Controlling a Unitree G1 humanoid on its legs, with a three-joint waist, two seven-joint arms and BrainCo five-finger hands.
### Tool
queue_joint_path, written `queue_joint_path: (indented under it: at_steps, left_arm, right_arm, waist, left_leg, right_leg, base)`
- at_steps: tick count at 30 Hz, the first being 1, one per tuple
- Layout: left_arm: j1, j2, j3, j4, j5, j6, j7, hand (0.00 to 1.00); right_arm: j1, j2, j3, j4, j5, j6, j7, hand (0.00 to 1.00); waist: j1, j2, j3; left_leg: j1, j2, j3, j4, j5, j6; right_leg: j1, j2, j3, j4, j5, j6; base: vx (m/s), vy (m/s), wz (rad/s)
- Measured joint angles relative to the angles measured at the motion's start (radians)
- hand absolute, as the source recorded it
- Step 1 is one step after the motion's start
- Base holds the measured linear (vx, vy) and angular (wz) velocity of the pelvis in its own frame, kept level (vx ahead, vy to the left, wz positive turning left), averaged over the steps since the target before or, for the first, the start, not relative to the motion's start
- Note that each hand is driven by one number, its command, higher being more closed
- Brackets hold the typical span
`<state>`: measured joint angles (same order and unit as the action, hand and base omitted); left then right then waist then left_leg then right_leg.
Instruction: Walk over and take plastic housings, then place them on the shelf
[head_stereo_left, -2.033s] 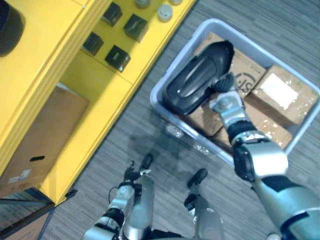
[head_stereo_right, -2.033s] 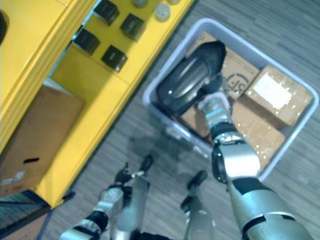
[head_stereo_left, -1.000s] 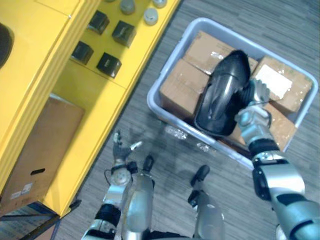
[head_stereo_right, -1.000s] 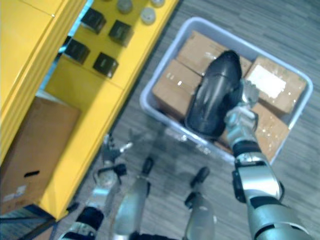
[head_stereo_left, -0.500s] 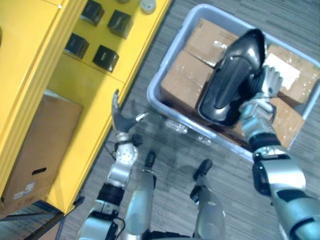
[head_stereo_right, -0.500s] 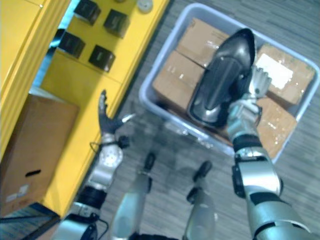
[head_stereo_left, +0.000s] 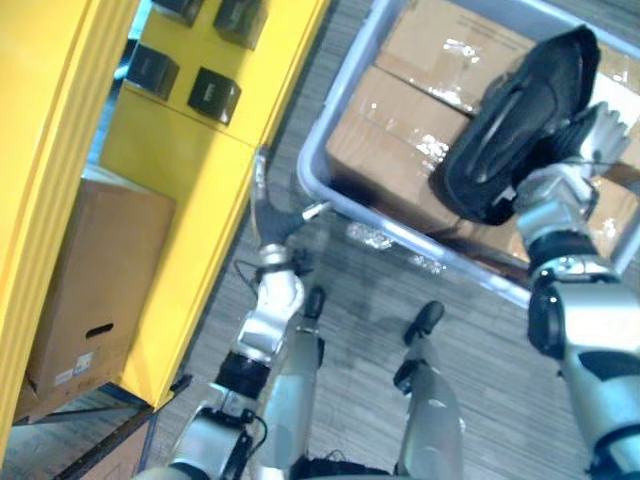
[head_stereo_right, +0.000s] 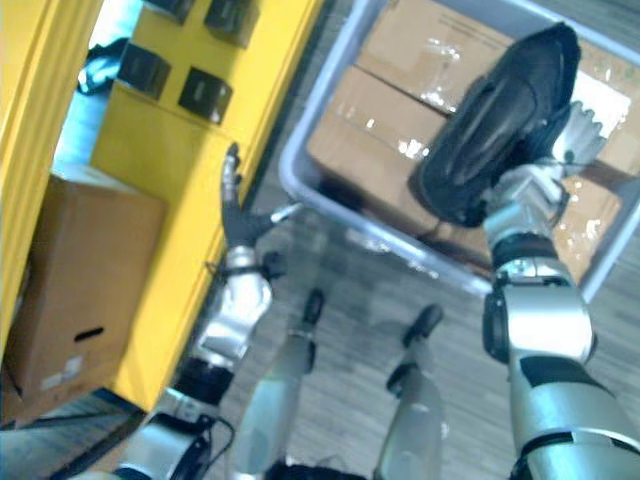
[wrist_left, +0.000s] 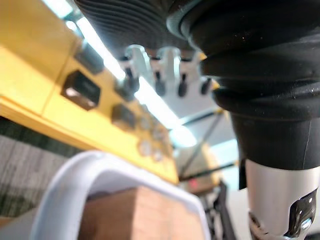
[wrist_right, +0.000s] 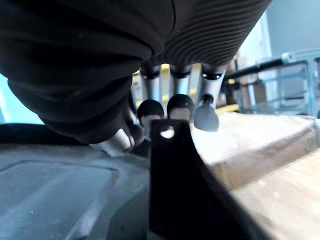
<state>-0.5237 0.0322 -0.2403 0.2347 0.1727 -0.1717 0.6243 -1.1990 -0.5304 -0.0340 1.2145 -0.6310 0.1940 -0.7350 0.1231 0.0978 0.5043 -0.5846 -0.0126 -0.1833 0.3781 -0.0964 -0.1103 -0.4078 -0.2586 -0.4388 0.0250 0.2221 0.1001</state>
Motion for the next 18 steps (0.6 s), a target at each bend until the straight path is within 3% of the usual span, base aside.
queue_joint_path:
  at_steps: [6, 12, 15, 16, 18]
  left_arm:
    - [-0.098, 0.011, -0.009, 0.000, -0.023, 0.000, -0.022, 0.00]
    - [-0.259, 0.070, -0.017, 0.000, -0.100, -0.001, -0.050, 0.00]
    - [-0.273, 0.079, -0.017, -0.003, -0.133, -0.002, -0.053, 0.00]
    - [-0.272, 0.081, -0.017, -0.003, -0.149, -0.003, -0.060, 0.00]
    - [-0.272, 0.081, -0.017, -0.003, -0.179, -0.007, -0.074, 0.00]
  right_arm:
    - [0.000, 0.000, 0.026, -0.050, -0.003, 0.000, -0.009, 1.00]
    - [0.011, 0.001, 0.067, -0.209, -0.011, -0.001, -0.010, 1.00]
    - [0.015, 0.002, 0.099, -0.275, -0.015, -0.005, -0.010, 1.00]
    - [0.019, 0.002, 0.110, -0.299, -0.023, -0.015, -0.010, 0.00]
    - [0.021, 0.001, 0.130, -0.317, -0.030, -0.033, -0.005, 0.00]
  waist:
    - [0.002, 0.000, 0.000]
    - [-0.005, 0.000, 0.000]
    - [-0.020, 0.000, 0.000]
    - [-0.028, 0.000, 0.000]
    - [-0.032, 0.000, 0.000]
  left_leg:
    - [-0.006, -0.001, 0.003, 0.008, 0.000, 0.000]
    - [0.002, 0.002, 0.024, 0.011, 0.000, 0.000]
    - [0.004, 0.003, 0.027, 0.010, 0.000, 0.000]
    - [0.004, 0.004, 0.028, 0.010, 0.000, 0.001]
    - [0.005, 0.006, 0.032, 0.010, 0.000, 0.001]
  right_leg:
    - [0.000, 0.001, 0.002, -0.012, 0.005, 0.003]
    - [0.000, 0.002, 0.025, -0.021, 0.016, 0.002]
    - [0.000, 0.003, 0.030, -0.021, 0.017, 0.001]
    - [-0.001, 0.003, 0.030, -0.021, 0.018, 0.000]
    - [-0.003, 0.005, 0.035, -0.021, 0.020, -0.002]
  base:
    - [-0.02, 0.008, -0.01]
    - [-0.05, 0.019, -0.09]
    - [-0.06, 0.016, -0.05]
    - [-0.06, 0.013, -0.03]
    - [-0.05, 0.009, -0.06]
